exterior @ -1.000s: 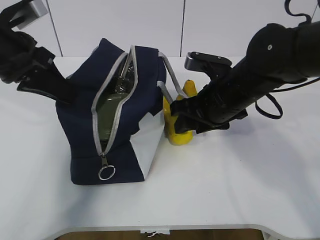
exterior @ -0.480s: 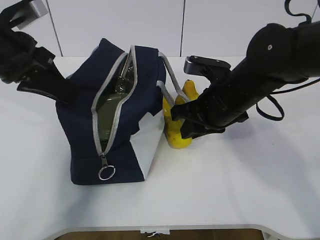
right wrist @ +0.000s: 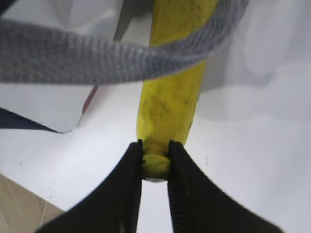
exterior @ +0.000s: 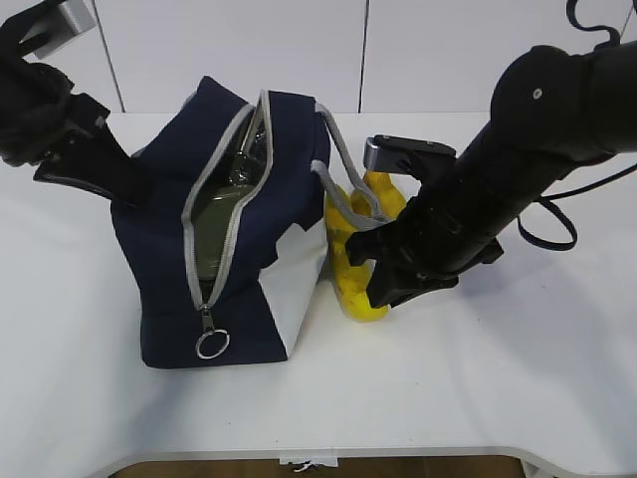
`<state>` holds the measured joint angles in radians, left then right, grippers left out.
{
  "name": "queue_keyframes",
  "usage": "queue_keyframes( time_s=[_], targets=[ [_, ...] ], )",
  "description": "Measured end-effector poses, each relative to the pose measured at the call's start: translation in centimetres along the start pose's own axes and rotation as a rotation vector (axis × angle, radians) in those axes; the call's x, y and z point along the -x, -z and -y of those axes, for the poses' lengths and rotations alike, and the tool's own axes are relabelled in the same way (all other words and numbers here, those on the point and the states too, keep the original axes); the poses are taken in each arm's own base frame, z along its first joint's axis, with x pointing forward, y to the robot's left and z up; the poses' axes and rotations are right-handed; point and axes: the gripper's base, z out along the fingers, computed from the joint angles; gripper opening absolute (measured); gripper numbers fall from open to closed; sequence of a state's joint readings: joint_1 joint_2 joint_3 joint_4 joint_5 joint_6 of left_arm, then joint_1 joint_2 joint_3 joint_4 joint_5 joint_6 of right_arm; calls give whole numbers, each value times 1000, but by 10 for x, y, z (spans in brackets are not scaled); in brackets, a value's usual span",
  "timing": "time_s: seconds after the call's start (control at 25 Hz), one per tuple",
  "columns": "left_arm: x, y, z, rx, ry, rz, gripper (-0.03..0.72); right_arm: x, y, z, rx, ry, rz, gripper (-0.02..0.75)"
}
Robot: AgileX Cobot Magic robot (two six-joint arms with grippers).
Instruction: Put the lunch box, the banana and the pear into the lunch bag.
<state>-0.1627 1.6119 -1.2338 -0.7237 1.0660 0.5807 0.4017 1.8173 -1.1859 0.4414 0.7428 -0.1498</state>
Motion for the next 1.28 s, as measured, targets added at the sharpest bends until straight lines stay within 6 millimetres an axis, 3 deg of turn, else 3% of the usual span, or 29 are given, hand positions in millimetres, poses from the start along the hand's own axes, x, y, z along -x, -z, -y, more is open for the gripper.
queue_keyframes(
  time_s=[0.16,0.56,0.76,1.04,1.28],
  targets=[
    [0,0,0,-1,0,-2,-6,-3,2,-1,1,8,-31,135],
    [-1,0,1,-6,0,-8,-6,-20,36,-9,-2,76,-135,132],
    [-1,0,1,-6,0,-8,-6,-22,53,-12,-14,107,-101,132],
    [-1,0,1,-6,0,-8,-6,-26,75,-5,-145,144,-74,131],
    [-1,0,1,-6,0,-8,-6,-32,87,0,-233,164,-195,131]
  ],
)
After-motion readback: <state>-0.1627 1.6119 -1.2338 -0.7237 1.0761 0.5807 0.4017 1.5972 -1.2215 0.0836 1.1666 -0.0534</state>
